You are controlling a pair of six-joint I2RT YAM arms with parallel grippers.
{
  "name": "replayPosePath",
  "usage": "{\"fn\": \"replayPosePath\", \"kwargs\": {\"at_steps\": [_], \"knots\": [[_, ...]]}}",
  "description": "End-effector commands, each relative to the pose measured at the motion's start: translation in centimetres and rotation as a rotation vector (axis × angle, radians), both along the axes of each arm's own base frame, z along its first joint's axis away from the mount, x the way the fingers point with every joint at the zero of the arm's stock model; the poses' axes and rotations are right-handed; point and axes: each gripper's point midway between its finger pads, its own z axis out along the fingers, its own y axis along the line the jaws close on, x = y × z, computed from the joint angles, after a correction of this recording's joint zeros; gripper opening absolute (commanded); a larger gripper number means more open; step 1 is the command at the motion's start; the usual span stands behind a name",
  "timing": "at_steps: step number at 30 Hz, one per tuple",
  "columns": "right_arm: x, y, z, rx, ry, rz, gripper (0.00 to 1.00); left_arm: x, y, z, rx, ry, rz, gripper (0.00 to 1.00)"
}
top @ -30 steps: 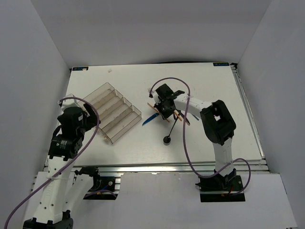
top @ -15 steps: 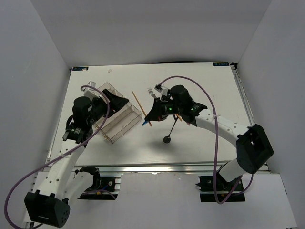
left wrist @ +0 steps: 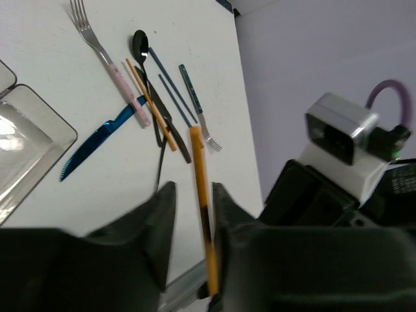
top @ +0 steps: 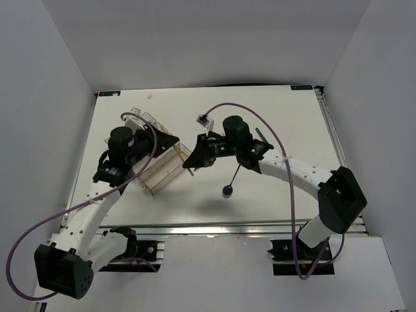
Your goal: Sort the eating utensils into containers
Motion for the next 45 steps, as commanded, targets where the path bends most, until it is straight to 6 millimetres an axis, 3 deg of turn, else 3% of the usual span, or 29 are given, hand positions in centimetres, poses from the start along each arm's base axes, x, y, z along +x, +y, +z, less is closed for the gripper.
{"fn": "replayPosePath", "kwargs": {"at_steps": [1,2,5,6,7,8,9,10,11,12,13,15,17,18,20,23,26,30,34,38,40,45], "knots": [[-0.3,1.1,2.4,0.069,-0.048,0.049,0.0,0.2,0.0,2.0,0.016,-0.045,-0.002,0.32],[-0.3,1.2,2.5,0.07,-0.05,0.053,0.0,0.3,0.0,1.8,0.024,-0.038,-0.003,0.19],[-0.1,1.1,2.3,0.064,-0.058,0.044,0.03,0.5,0.2,2.0,0.059,-0.046,-0.004,0.0],[0.1,0.9,2.4,0.06,-0.065,0.026,0.22,0.7,0.4,1.7,0.116,-0.065,-0.014,0.0],[0.5,0.5,2.3,0.055,-0.067,0.007,0.82,1.0,1.3,2.2,0.181,-0.069,0.014,0.0],[0.8,-0.1,1.8,0.03,-0.065,-0.01,0.89,1.6,2.5,2.3,0.271,-0.081,0.05,0.0],[1.1,-1.0,2.3,0.025,-0.077,-0.038,0.89,2.5,4.2,1.3,0.43,-0.086,0.078,0.0],[2.6,-2.3,1.1,-0.012,-0.076,-0.111,0.89,3.1,8.0,-0.2,0.591,-0.005,0.227,0.0],[3.3,-3.4,0.6,-0.042,-0.097,-0.157,0.89,3.9,9.9,1.3,0.676,-0.016,0.3,0.0],[4.3,-5.2,0.2,-0.092,-0.104,-0.244,0.89,4.6,11.4,0.0,0.8,0.026,0.32,0.0],[5.4,-7.1,-1.2,-0.143,-0.091,-0.309,0.89,4.8,12.6,-0.5,0.877,0.056,0.341,0.0],[6.6,-10.5,-1.9,-0.21,-0.104,-0.414,0.89,5.9,13.8,-0.8,1.016,0.049,0.33,0.0],[6.7,-12.7,-3.1,-0.246,-0.097,-0.456,0.89,7.3,13.0,-1.7,1.061,0.036,0.295,0.0],[6.5,-13.7,-2.4,-0.238,-0.125,-0.471,0.89,7.9,12.1,-2.0,1.075,0.012,0.247,0.0],[6.3,-15.2,-3.0,-0.263,-0.124,-0.498,0.89,9.0,9.0,-2.9,1.055,-0.06,0.106,0.0],[5.5,-16.6,-2.9,-0.3,-0.153,-0.511,0.89,9.0,4.7,-4.2,1.059,-0.161,-0.117,0.0],[4.5,-17.4,-2.8,-0.315,-0.171,-0.506,0.89,8.2,2.9,-5.1,1.071,-0.223,-0.249,0.0],[3.6,-18.0,-2.6,-0.314,-0.194,-0.507,0.89,7.5,2.1,-7.4,1.098,-0.242,-0.323,0.0],[3.3,-18.3,-2.5,-0.313,-0.206,-0.508,0.89,5.5,0.2,-10.2,1.107,-0.254,-0.486,0.0],[3.1,-18.3,-2.2,-0.299,-0.214,-0.507,0.9,5.0,0.6,-12.6,1.148,-0.214,-0.508,0.0],[3.0,-18.4,-2.2,-0.297,-0.215,-0.508,0.89,5.0,0.6,-13.2,1.146,-0.193,-0.509,0.11],[2.9,-18.6,-2.4,-0.295,-0.218,-0.517,0.89,4.5,1.2,-15.9,1.169,-0.117,-0.537,0.11]]}}
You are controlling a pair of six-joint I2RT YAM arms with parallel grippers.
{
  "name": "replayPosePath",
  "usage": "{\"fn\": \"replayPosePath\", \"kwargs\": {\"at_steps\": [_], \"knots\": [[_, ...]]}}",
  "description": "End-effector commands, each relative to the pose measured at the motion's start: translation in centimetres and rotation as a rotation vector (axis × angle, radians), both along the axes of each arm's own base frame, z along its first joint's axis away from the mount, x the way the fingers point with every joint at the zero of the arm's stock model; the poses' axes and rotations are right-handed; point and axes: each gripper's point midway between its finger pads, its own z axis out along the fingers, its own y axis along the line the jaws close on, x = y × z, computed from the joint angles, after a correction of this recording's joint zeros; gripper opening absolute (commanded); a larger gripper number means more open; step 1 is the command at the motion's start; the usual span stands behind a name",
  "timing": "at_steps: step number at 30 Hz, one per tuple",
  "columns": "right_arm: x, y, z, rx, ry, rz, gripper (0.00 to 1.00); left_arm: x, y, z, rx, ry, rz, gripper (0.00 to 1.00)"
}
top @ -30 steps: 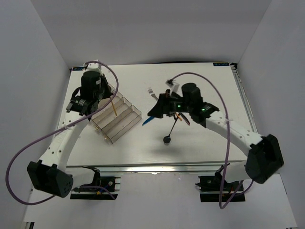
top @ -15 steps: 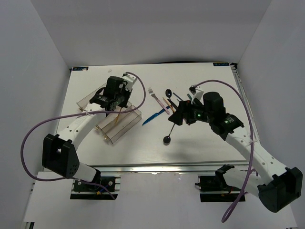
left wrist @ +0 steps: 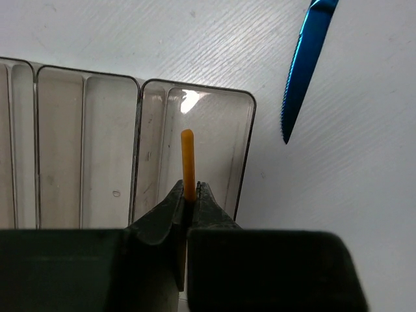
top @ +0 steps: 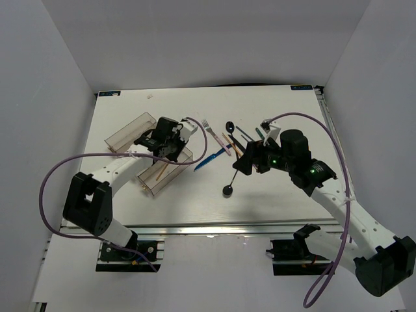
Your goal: Sort the eating utensils into containers
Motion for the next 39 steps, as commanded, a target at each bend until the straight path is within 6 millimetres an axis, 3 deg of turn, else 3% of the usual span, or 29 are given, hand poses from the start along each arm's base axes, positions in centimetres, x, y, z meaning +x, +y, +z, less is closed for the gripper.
{"fn": "replayPosePath", "kwargs": {"at_steps": [1,4,7,11,16,17,20,21,24,25,27,28,29,32,36,39], "knots": [[0.0,-0.2,0.1,0.001,-0.029,-0.002,0.89,0.1,0.7,-1.0,0.039,-0.003,0.02,0.12],[0.0,-0.3,-0.1,-0.004,-0.025,-0.006,0.89,0.3,1.3,-1.5,0.066,-0.001,0.051,0.18],[0.1,-0.5,-0.4,-0.012,-0.024,-0.017,0.9,0.2,1.8,-1.5,0.072,-0.012,0.075,0.31],[0.7,-0.8,-1.5,-0.045,-0.015,-0.042,0.9,-0.2,1.8,-0.6,0.047,-0.029,0.08,0.41],[3.1,-1.4,-4.4,-0.162,0.045,-0.118,0.89,-0.9,1.5,2.4,-0.026,-0.066,0.092,0.47],[4.0,-1.6,-6.2,-0.216,0.084,-0.14,0.89,-1.1,1.4,3.3,-0.047,-0.069,0.109,0.48],[6.0,-1.4,-8.2,-0.317,0.117,-0.134,0.8,-1.8,1.6,6.1,-0.117,-0.094,0.163,0.52],[6.7,-1.5,-8.6,-0.348,0.117,-0.138,0.74,-2.3,1.6,7.3,-0.146,-0.108,0.173,0.98],[10.1,-2.1,-9.8,-0.477,0.084,-0.182,0.51,-3.9,2.5,7.4,-0.163,-0.071,0.231,0.98],[10.6,-2.3,-11.5,-0.531,0.118,-0.173,0.47,-4.3,2.9,8.0,-0.177,-0.083,0.262,0.98],[12.6,-2.2,-11.2,-0.581,0.085,-0.183,0.39,-4.8,4.4,8.4,-0.195,-0.098,0.384,0.98],[12.9,-2.3,-12.8,-0.632,0.11,-0.156,0.38,-4.9,4.9,8.7,-0.209,-0.114,0.425,0.98],[14.0,-2.0,-12.1,-0.641,0.088,-0.166,0.37,-5.3,5.4,9.9,-0.27,-0.144,0.491,0.98],[15.3,-2.1,-13.5,-0.694,0.092,-0.161,0.38,-6.3,6.1,11.1,-0.371,-0.181,0.577,0.98],[16.4,-1.3,-14.7,-0.718,0.105,-0.125,0.36,-7.5,6.6,11.4,-0.409,-0.204,0.585,0.98],[17.2,-0.9,-15.6,-0.734,0.107,-0.104,0.3,-8.0,7.8,10.3,-0.378,-0.23,0.613,0.98]]}}
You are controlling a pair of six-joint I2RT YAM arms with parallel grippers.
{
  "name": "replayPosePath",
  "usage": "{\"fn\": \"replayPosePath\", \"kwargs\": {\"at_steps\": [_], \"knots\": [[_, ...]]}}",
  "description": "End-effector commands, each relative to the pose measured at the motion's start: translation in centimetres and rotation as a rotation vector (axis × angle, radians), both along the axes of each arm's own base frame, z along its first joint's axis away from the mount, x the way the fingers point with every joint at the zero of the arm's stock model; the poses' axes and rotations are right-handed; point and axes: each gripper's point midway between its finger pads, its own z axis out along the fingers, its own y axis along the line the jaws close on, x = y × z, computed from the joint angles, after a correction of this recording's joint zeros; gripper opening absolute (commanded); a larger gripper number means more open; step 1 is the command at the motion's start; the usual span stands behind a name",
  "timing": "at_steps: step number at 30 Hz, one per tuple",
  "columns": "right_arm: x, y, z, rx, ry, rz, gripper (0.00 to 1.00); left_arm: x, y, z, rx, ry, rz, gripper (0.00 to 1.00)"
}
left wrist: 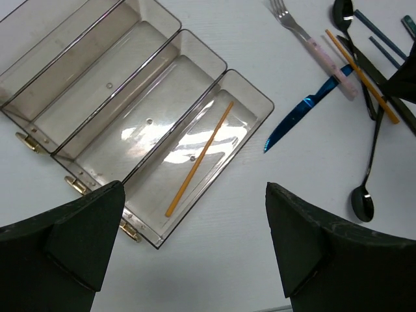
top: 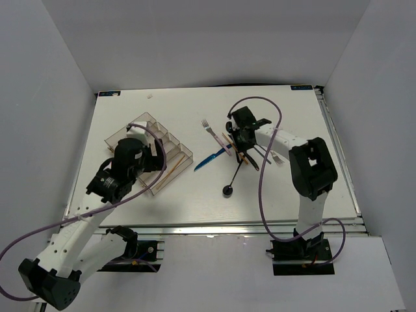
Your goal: Sort the eating utensils into containers
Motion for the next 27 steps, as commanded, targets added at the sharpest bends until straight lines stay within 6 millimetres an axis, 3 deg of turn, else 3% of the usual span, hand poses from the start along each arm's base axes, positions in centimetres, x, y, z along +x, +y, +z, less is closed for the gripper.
{"fn": "replayPosePath", "kwargs": {"at_steps": [1,11,14,18,21,23,26,27], "knots": [[1.4,0.2,0.3,-0.04,-0.021,0.033,0.29,-0.6,1.7,-1.7,0.022,0.012,0.086,0.98],[1.7,0.3,-3.0,-0.092,0.04,0.079,0.27,-0.9,1.0,-2.0,-0.031,-0.016,0.06,0.98],[1.3,0.3,-3.8,-0.093,0.06,0.084,0.19,-0.8,1.0,-2.5,-0.026,-0.01,0.059,0.98],[1.1,0.3,-3.9,-0.09,0.068,0.082,0.0,-0.8,0.9,-2.5,-0.025,-0.005,0.058,0.98],[1.0,0.4,-2.8,-0.07,0.054,0.07,0.0,-0.8,0.8,-2.1,-0.034,-0.005,0.057,0.98],[0.9,0.5,-0.8,-0.033,0.033,0.03,0.0,-0.4,-0.1,-0.7,-0.092,-0.034,0.042,0.98],[-0.6,2.6,3.0,0.101,0.002,0.016,0.0,0.4,-3.6,2.7,-0.288,-0.099,-0.049,0.98],[-0.9,4.0,5.9,0.192,-0.047,0.039,0.0,0.6,-4.7,3.4,-0.347,-0.11,-0.077,0.98]]}}
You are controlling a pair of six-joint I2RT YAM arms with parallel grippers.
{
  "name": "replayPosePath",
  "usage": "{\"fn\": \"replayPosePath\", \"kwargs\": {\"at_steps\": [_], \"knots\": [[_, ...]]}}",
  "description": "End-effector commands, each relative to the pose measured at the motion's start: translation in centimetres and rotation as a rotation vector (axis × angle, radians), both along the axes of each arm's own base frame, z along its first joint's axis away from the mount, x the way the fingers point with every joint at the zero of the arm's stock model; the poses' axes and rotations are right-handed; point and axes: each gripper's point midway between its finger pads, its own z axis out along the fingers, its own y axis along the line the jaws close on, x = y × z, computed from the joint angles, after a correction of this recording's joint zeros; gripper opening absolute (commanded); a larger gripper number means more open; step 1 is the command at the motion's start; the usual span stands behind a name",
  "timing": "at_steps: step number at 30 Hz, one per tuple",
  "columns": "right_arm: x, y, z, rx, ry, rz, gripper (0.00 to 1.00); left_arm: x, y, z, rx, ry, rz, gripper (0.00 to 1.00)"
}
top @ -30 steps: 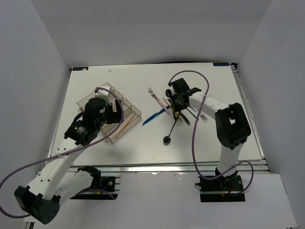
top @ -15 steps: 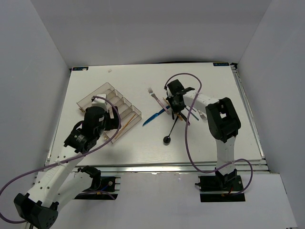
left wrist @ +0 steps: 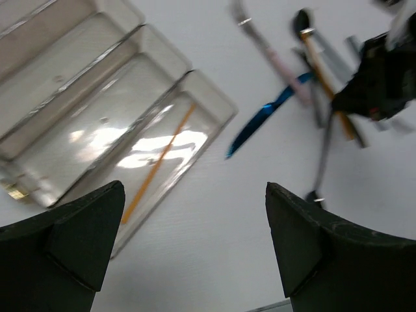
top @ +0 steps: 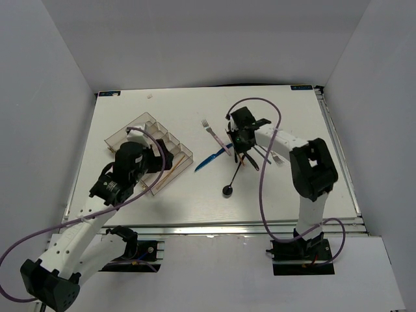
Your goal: Sort the eating utensils into containers
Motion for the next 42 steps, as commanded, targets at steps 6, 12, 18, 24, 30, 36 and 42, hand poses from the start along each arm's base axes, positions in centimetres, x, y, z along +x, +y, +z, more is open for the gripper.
{"fn": "replayPosePath", "kwargs": {"at_steps": [6,12,18,24,30,36,42], "knots": [[-11.0,11.4,16.4,0.883,0.078,0.262,0.0,2.3,-11.5,8.6,-0.644,-0.133,-0.317,0.98],[-15.3,13.8,22.5,1.107,0.065,0.425,0.0,3.3,-13.4,10.7,-0.763,-0.172,-0.365,0.96],[-17.1,14.8,24.8,1.143,0.067,0.498,0.0,3.5,-13.8,9.2,-0.745,-0.112,-0.361,0.62],[-17.4,15.7,24.9,1.142,0.08,0.496,0.05,3.4,-14.6,7.9,-0.701,-0.048,-0.398,0.0],[-11.7,10.2,21.8,0.96,-0.095,0.176,0.89,7.8,-4.5,2.7,0.093,0.035,-0.069,0.0],[-10.2,3.3,19.1,0.827,-0.16,-0.007,0.89,10.1,1.8,-1.8,0.659,0.136,-0.019,0.0],[-11.5,1.3,18.3,0.754,-0.183,0.017,0.89,11.8,0.7,-5.0,0.733,0.144,-0.119,0.0]]}}
